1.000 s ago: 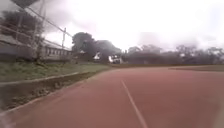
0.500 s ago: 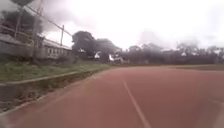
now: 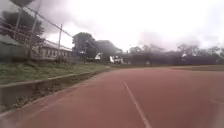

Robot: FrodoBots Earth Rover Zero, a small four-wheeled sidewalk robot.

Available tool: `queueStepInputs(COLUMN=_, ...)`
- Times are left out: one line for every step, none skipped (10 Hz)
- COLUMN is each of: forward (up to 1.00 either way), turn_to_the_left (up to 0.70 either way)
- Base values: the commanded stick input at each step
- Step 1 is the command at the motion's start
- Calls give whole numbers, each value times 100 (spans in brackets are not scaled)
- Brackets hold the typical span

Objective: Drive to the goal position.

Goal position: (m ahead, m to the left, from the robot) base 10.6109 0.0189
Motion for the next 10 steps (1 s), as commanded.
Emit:
queueStepInputs(forward=70, turn_to_the_left=1)
queueStepInputs(forward=70, turn_to_the_left=1)
queueStepInputs(forward=70, turn_to_the_left=1)
queueStepInputs(forward=70, turn_to_the_left=1)
queueStepInputs(forward=70, turn_to_the_left=1)
queueStepInputs(forward=70, turn_to_the_left=1)
queueStepInputs(forward=70, turn_to_the_left=1)
queueStepInputs(forward=70, turn_to_the_left=1)
queueStepInputs(forward=70, turn_to_the_left=1)
queueStepInputs(forward=70, turn_to_the_left=1)
